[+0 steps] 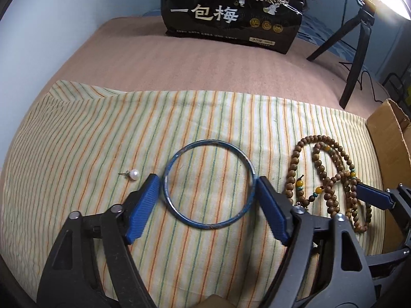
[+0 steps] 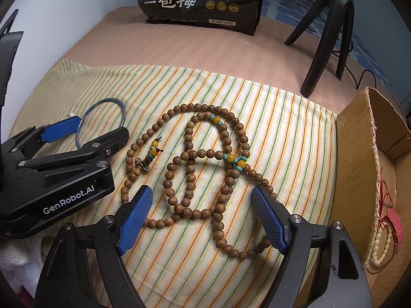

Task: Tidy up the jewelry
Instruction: 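Close left tool on the blue bangle while right tool grasps the wooden bead strand, then carry the bangle with left tool over the box while right tool carries the beads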

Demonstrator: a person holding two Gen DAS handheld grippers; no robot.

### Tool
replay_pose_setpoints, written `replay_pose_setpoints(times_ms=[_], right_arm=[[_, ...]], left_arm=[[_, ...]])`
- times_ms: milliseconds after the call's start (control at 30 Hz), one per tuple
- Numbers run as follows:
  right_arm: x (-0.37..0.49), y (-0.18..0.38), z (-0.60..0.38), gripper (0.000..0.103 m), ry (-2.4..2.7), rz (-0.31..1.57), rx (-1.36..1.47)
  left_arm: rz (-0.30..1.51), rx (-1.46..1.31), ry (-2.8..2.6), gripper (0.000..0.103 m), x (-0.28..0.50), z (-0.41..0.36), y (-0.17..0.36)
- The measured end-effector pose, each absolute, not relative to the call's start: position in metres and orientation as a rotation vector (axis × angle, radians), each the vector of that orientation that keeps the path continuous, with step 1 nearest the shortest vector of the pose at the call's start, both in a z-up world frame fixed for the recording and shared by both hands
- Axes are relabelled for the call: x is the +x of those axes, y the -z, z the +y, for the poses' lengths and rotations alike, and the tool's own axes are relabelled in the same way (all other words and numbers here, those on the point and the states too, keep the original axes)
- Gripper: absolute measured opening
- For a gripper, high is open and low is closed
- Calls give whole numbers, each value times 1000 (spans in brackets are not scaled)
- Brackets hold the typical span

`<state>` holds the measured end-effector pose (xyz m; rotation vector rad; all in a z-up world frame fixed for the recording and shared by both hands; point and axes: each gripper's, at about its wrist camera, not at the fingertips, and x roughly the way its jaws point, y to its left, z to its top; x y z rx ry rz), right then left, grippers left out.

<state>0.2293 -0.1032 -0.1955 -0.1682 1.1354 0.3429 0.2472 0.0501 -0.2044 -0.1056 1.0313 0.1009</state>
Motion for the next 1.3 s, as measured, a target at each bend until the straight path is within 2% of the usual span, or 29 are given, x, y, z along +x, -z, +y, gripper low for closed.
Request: replay_pose_setpoints(times_ms=[200, 267, 333, 367, 400, 433, 600, 1300], right_arm=[[228, 195, -101, 78, -342, 1116, -170], [227, 194, -100, 65, -350, 1099, -163], [226, 191, -99, 39, -358, 1088, -160], [226, 190, -99, 31, -363, 1085, -157], [226, 190, -100, 16, -373, 1085, -148], [227, 189, -100, 11, -384, 1090, -134], [227, 181, -107, 11, -407, 1088, -72], [178, 59, -143, 10, -451, 838, 6]], left_arm=[[1032, -136, -87, 74, 247, 53, 203], [1036, -152, -84, 74, 247, 55, 202], [1038, -178, -80, 74, 247, 57, 200], [1038, -188, -80, 74, 246, 58, 199], [1038, -199, -80, 74, 246, 60, 198], [1037, -204, -81, 74, 245, 60, 196], [1008, -217, -82, 74, 238, 64, 180], [811, -219, 65, 74, 180, 38, 70]])
